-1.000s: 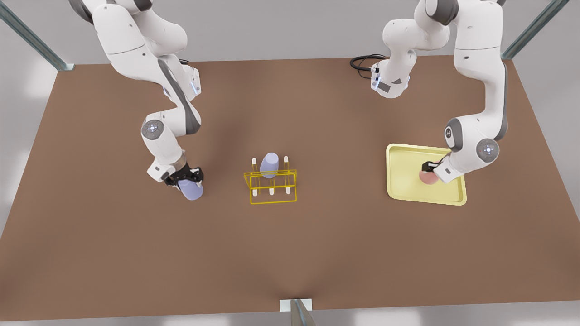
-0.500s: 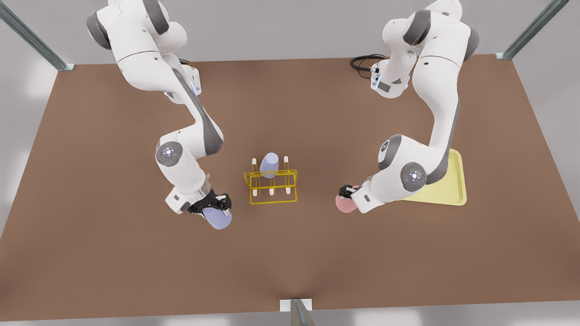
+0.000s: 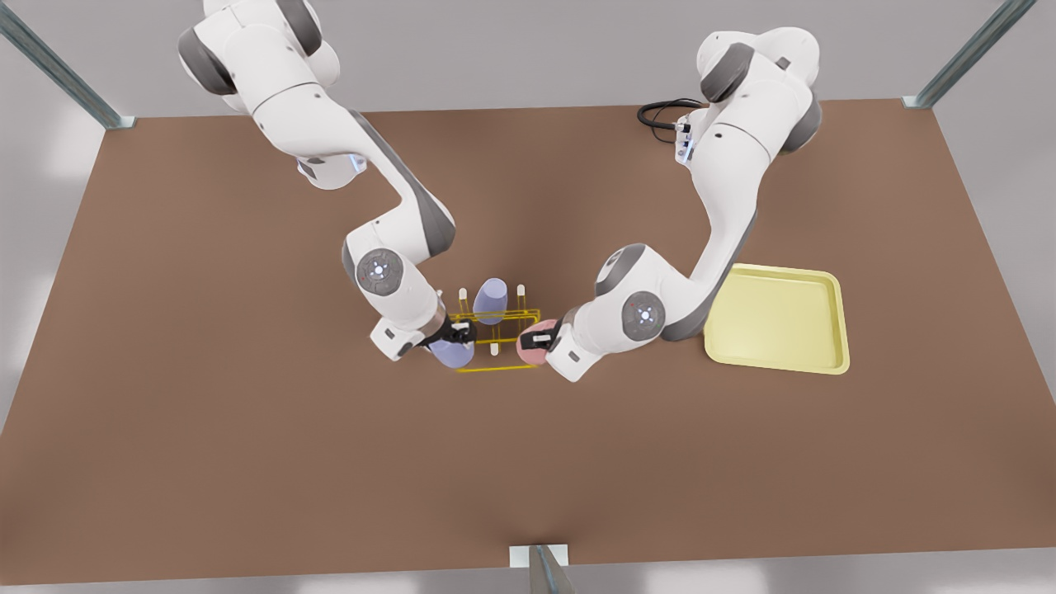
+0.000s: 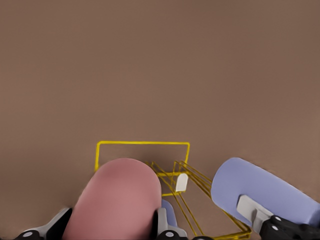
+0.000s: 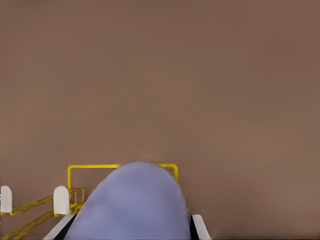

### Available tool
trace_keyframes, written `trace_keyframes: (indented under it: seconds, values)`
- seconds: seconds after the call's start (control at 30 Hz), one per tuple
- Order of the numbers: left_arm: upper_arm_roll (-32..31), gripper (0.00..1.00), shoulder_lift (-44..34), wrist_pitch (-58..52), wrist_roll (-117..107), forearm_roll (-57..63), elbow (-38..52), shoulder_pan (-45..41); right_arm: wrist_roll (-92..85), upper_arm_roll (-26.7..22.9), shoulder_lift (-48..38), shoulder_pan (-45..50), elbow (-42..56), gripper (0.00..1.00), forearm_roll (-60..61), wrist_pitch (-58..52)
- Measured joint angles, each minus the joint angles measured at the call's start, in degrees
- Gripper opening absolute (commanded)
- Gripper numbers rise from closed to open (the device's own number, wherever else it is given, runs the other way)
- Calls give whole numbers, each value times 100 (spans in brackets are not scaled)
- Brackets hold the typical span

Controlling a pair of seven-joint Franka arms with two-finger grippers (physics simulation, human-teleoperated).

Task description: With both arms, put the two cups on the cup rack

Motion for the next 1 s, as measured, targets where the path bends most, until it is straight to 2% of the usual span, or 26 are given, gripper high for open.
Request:
trace_keyframes:
  seconds: [0.2, 0.23, 0.27, 0.43, 0.5, 0.6, 0.63, 0.67, 0.7, 0.73, 0.83, 0.93, 1.0]
  values:
    - [3, 85, 189, 153, -744, 33, -9, -152, 244, 112, 154, -1, -3, 85, 0, -35]
    - [5, 100, 227, 186, -845, 37, -12, -182, 277, 126, 177, -5, -3, 85, 0, -38]
    - [6, 100, 256, 217, -939, 65, -19, -203, 309, 134, 196, -8, -3, 100, -3, -42]
    - [13, 100, 191, 204, -1344, 223, -27, -142, 451, 141, 253, -17, -3, 100, -8, -59]
    - [-4, 100, -378, -288, -1446, 427, 45, 587, 497, 142, 259, -13, -3, 100, -10, -66]
    - [-2, 100, -1447, -1695, -1051, 906, 219, 2143, 552, 142, 253, -47, 45, 100, -16, -72]
    - [191, 100, -1816, -2090, -795, 1084, 80, 2401, 568, 142, 253, -60, 83, 100, -20, -74]
    - [1127, 100, -2534, -2334, -493, 1208, -656, 1953, 582, 139, 253, -70, 141, 100, -23, -75]
    - [1780, 100, -2930, -2552, -205, 1292, -1040, 1452, 589, 134, 253, -72, 195, 100, -43, -79]
    - [2117, 100, -3082, -2771, 67, 1317, -1137, 1197, 575, 105, 251, -95, 225, 100, -86, -87]
    - [2427, 100, -3149, -3245, 799, 1321, -1217, 1002, 376, 63, 251, -752, 257, 100, -222, -172]
    - [2467, 100, -3058, -3526, 1418, 1252, -1230, 968, -163, -75, 240, -1911, 607, 100, -428, -362]
    - [2472, 100, -3039, -3646, 1777, 1193, -1231, 975, -507, -135, -52, -2236, 879, 100, -501, -736]
